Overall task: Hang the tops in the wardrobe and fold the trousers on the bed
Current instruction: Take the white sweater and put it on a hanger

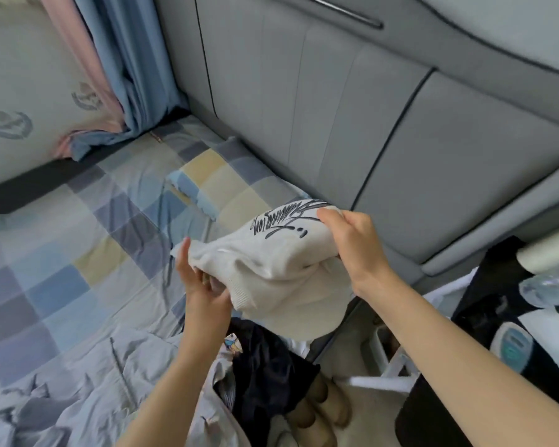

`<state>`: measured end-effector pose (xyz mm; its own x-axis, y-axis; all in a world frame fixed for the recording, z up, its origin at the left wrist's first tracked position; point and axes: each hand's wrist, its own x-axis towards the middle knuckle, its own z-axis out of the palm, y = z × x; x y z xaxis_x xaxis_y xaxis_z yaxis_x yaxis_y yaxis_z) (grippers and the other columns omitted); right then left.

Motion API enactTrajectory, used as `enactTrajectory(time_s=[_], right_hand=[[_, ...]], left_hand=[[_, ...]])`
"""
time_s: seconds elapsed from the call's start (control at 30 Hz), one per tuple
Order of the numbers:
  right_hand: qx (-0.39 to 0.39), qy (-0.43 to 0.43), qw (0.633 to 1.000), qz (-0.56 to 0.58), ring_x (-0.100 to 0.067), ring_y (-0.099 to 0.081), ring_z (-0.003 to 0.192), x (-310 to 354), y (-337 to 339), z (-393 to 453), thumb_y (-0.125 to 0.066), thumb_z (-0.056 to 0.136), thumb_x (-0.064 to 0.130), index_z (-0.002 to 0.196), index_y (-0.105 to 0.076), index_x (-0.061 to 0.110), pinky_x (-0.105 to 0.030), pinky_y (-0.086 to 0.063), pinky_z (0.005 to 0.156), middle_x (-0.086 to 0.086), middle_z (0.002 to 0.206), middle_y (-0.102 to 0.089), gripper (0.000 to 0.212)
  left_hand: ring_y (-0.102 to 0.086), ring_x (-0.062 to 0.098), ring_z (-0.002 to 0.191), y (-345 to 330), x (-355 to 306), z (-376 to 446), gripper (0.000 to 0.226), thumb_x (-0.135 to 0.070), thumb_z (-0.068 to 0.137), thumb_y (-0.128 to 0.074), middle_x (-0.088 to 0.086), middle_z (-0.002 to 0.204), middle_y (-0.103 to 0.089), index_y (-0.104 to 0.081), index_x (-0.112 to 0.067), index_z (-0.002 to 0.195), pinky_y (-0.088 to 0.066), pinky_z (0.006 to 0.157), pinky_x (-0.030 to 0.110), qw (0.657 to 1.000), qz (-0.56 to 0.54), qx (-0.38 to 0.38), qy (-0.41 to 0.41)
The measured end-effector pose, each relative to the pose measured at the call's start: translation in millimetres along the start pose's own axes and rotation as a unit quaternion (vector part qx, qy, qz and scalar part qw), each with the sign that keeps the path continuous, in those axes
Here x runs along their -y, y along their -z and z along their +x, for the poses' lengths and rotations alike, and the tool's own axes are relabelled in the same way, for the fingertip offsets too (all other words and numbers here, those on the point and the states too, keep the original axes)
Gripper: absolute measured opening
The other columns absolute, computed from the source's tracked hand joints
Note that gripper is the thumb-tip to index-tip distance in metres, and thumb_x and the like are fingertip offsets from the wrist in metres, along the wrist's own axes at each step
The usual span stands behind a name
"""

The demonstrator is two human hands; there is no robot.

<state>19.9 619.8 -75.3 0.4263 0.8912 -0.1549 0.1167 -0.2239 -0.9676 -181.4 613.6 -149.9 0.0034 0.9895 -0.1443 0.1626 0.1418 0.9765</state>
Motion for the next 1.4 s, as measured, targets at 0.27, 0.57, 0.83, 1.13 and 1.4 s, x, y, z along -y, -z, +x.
enactTrajectory(time_s=[0.27,0.57,0.83,1.13,1.4], right_hand=[[-0.018,-0.049,0.996,0.073,-0.017,-0.063,0.082,54,4,-98,-0.065,0.076,0.042,0.093,-0.067,0.009,-0.039,-0.052,0.081,-0.004,0.088,-0.069,0.037],[0.124,0.121,0.982,-0.075,0.009,-0.055,0.071,118,-25,-265,-0.062,0.087,0.046,0.1,-0.061,0.029,-0.009,-0.04,0.064,0.026,0.074,-0.06,0.021],[-0.048,0.121,0.983,-0.126,-0.005,-0.036,0.058,140,0,-369,-0.047,0.099,0.022,0.082,-0.055,0.003,-0.018,-0.028,0.053,0.0,0.065,-0.04,0.027],[-0.062,0.079,0.992,0.082,-0.014,-0.057,0.062,176,58,-467,-0.065,0.086,0.027,0.063,-0.059,0.021,-0.025,-0.043,0.057,-0.002,0.065,-0.058,0.025],[-0.247,0.068,0.966,0.021,-0.022,-0.041,0.082,159,124,-602,-0.071,0.07,0.043,0.088,-0.052,-0.014,-0.039,-0.029,0.073,-0.008,0.088,-0.045,0.063]], left_hand=[[-0.052,0.019,0.089,110,-101,-68,0.016,-0.016,0.087,-0.067,-0.017,0.08,-0.061,-0.07,-0.03,0.078,-0.035,0.097,0.058,0.947,0.248,-0.011,-0.205],[-0.046,0.013,0.079,151,-200,-153,0.05,-0.04,0.088,-0.066,0.007,0.06,-0.054,-0.058,-0.001,0.058,-0.04,0.094,0.049,0.932,0.202,0.044,-0.297],[-0.05,0.022,0.065,165,-222,-217,0.05,-0.048,0.092,-0.058,0.008,0.06,-0.058,-0.063,-0.009,0.061,-0.038,0.073,0.035,0.902,0.234,0.187,-0.311],[-0.044,0.007,0.057,158,-251,-255,0.04,-0.06,0.081,-0.066,-0.008,0.072,-0.052,-0.065,-0.023,0.064,-0.033,0.057,0.023,0.782,0.235,0.466,-0.339],[-0.058,0.006,0.06,91,-217,-318,0.021,-0.046,0.068,-0.079,-0.014,0.063,-0.063,-0.06,-0.037,0.069,-0.046,0.055,0.022,0.668,0.439,0.43,-0.421]])
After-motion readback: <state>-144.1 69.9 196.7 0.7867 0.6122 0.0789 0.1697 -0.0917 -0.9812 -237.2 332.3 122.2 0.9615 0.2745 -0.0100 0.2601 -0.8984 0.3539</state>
